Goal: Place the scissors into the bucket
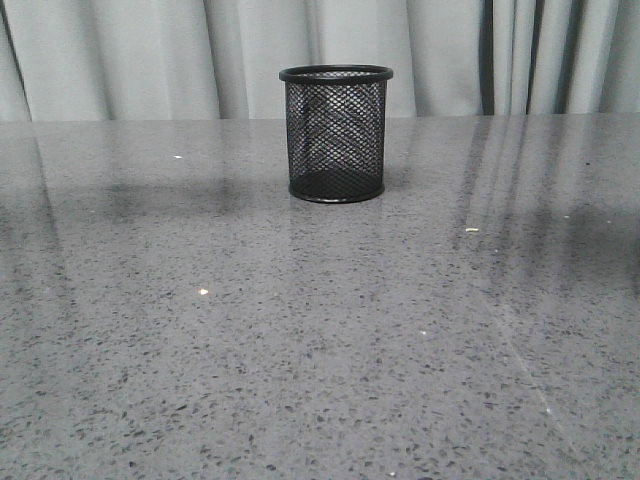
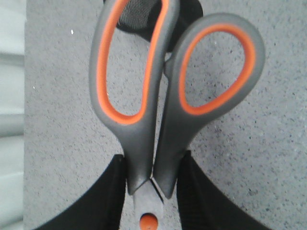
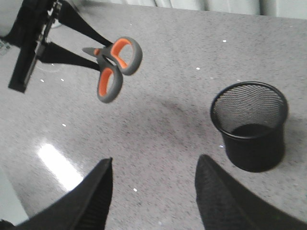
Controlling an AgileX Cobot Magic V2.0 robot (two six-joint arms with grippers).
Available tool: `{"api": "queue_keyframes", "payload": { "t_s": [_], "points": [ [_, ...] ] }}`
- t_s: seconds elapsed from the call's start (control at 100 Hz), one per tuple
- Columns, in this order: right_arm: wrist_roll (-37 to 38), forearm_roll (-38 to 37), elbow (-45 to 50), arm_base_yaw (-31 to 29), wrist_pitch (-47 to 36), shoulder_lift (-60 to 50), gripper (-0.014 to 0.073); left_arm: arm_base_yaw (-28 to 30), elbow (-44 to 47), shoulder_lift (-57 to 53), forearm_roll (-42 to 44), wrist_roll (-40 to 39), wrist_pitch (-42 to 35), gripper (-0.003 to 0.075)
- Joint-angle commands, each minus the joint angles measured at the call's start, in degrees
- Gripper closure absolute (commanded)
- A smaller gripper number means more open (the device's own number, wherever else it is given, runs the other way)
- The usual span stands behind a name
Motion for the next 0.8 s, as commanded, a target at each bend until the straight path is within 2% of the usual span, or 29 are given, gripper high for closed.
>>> {"api": "queue_keyframes", "payload": {
  "t_s": [0.0,0.38,0.79],
  "points": [
    [-2.02,6.24,-2.15,0.75,-2.97,0.65,0.0244,-1.12,-2.53,-2.52,-2.73,-0.91,1.12,0.0653],
    [-11.84,22.67,-2.59,3.68,-4.28,8.34,0.0244,-1.41,-4.82,-2.74,-6.43,-0.91,1.12,0.0653],
    [-12.48,24.87,-10.84,7.63,-3.86,17.73,0.0244,-1.41,-4.82,-2.74,-7.09,-0.91,1.12,0.0653]
  ]
}}
